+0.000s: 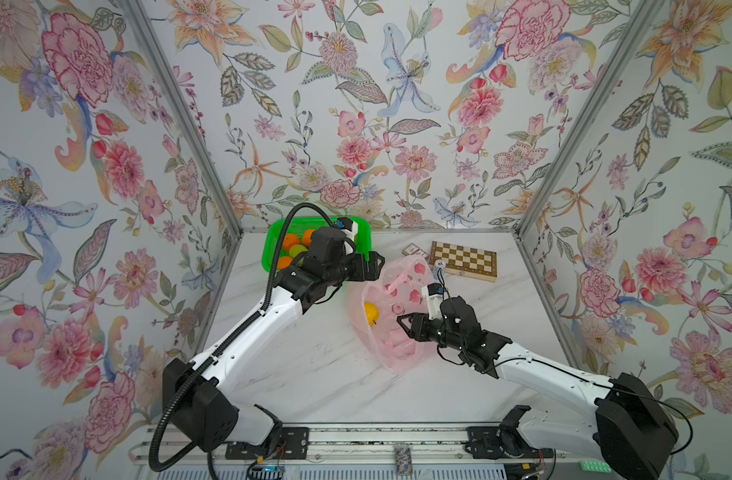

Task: Untie the knot of the plastic bag and take out the fruit
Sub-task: 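Bring the left gripper to the bag edge while the right gripper reaches inside, then hold the bag edge with the left gripper while the right grasps the yellow pear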

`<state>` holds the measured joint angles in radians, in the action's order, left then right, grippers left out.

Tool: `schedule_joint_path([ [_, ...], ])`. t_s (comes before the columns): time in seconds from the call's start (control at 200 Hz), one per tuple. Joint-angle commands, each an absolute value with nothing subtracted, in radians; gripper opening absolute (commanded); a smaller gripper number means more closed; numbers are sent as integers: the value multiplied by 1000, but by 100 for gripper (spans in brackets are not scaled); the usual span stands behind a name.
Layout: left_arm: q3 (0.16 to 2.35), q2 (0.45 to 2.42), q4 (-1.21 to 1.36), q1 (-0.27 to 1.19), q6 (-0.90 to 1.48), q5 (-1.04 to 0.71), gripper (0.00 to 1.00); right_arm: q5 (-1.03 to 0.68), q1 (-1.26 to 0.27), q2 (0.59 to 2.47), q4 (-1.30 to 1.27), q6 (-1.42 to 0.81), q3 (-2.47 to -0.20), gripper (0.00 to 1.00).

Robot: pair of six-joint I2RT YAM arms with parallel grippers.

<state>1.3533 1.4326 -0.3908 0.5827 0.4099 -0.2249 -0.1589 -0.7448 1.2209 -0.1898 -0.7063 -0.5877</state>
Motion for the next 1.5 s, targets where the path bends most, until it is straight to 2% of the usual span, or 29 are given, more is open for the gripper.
schedule_joint_path([
  [0.0, 1309, 1444, -454, 618, 294, -198, 99, -199, -799, 1269, -281, -783, -551, 50],
  [0.195, 1265, 1440, -500, 633, 233, -152, 97, -185, -928, 1425, -377, -824, -596, 49],
  [0.325, 1200, 1430, -487, 635, 213, -146, 91, -181, -952, 1495, -409, -855, -620, 49],
  [0.45, 1163, 1419, -479, 635, 219, -116, 78, -135, -956, 1496, -399, -859, -631, 49],
  [0.56, 1163, 1411, -479, 635, 233, -94, 65, -62, -955, 1471, -377, -838, -639, 53],
  [0.66, 1152, 1392, -455, 635, 270, -82, 53, -18, -946, 1460, -383, -818, -648, 61],
  [0.831, 1126, 1359, -429, 635, 310, -45, 39, 23, -917, 1478, -408, -782, -692, 70],
  [0.936, 1108, 1349, -417, 635, 308, -52, 28, 34, -902, 1511, -437, -744, -722, 80],
  [1.126, 1081, 1333, -398, 635, 325, -42, 23, 35, -870, 1584, -444, -682, -786, 91],
  [1.316, 1028, 1313, -339, 634, 331, -39, 16, 2, -834, 1672, -484, -672, -822, 94],
  [1.496, 1009, 1315, -324, 631, 334, -35, 14, -26, -820, 1738, -485, -676, -857, 99],
])
